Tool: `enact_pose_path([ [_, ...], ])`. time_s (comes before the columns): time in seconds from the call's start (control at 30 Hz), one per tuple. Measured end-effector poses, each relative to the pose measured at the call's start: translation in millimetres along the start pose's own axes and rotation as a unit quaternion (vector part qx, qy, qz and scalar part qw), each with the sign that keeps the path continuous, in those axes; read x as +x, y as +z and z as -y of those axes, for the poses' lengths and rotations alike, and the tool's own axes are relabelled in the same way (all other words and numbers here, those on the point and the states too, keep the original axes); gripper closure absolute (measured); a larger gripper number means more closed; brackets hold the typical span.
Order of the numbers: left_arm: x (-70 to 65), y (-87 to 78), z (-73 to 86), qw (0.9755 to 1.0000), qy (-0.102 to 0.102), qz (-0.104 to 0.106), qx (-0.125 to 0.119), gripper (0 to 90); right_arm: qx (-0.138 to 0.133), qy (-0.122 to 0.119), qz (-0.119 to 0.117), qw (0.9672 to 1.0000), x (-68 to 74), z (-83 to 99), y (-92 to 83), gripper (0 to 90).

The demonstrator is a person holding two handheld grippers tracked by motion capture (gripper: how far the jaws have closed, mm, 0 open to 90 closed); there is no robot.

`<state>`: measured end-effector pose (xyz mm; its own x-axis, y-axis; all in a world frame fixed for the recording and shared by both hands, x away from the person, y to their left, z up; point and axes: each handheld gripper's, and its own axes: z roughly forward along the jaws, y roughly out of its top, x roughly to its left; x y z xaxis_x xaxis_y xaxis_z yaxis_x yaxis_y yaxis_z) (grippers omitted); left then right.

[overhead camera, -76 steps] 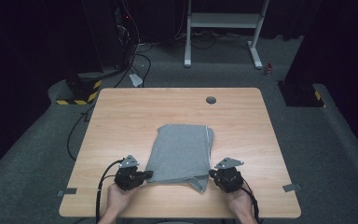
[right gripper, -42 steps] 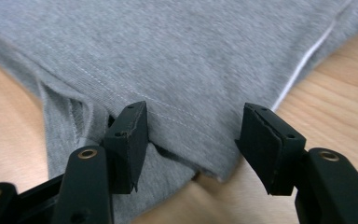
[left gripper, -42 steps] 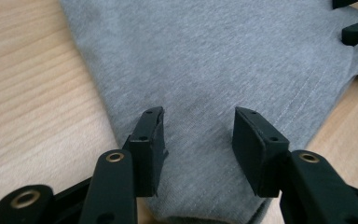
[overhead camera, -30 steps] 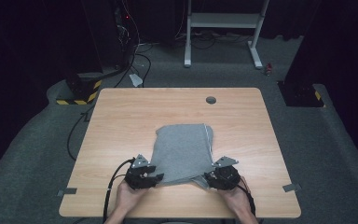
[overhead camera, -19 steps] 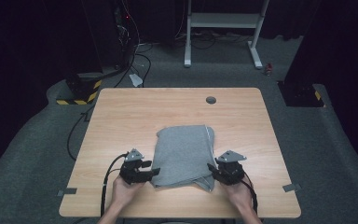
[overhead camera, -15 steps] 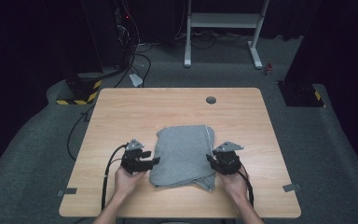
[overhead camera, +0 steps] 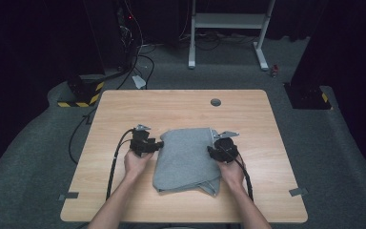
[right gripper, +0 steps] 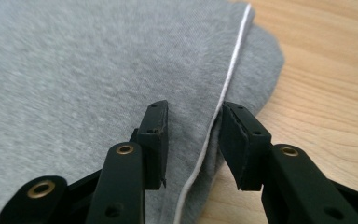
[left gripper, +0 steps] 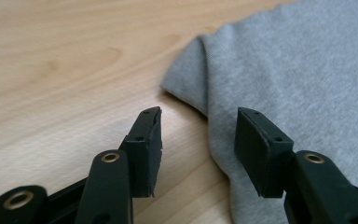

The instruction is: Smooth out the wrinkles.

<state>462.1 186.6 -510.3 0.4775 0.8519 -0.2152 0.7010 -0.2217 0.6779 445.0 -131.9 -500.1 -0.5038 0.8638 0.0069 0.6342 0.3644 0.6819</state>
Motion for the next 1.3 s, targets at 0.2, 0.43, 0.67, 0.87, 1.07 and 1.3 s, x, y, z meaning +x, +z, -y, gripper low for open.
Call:
enact_pose_path([
  [0.2, -22.8, 4.7, 4.3, 0.9984, 0.051, -0.001, 0.023, 58.4, 0.022, -0.023, -0.017, 0.9994, 2.9, 5.5, 6.2, 67.0],
  [0.43, -39.9, -14.3, 21.1, 0.996, 0.076, 0.023, 0.041, 58.1, 0.036, -0.061, -0.028, 0.9971, 8.0, 16.8, -7.6, 68.9],
  [0.67, -11.0, -19.3, -2.2, 0.9995, 0.021, -0.016, -0.016, 49.9, -0.006, -0.023, -0.029, 0.9993, -6.7, 12.0, -20.0, 70.2],
  [0.87, -7.6, -1.8, -2.2, 0.9996, 0.022, -0.018, 0.007, 52.8, -0.016, -0.013, -0.021, 0.9996, -7.3, 1.3, -17.2, 72.6],
  [1.07, -6.5, 5.9, -1.5, 0.9997, 0.02, -0.011, 0.012, 58.5, -0.017, 0.002, -0.022, 0.9996, -8.5, -5.9, -5.5, 69.5],
  [1.3, -13.7, 6.6, -16.3, 0.9965, 0.067, -0.004, 0.049, 86.4, -0.008, -0.012, -0.022, 0.9996, -6.4, -12.2, -1.0, 83.3],
])
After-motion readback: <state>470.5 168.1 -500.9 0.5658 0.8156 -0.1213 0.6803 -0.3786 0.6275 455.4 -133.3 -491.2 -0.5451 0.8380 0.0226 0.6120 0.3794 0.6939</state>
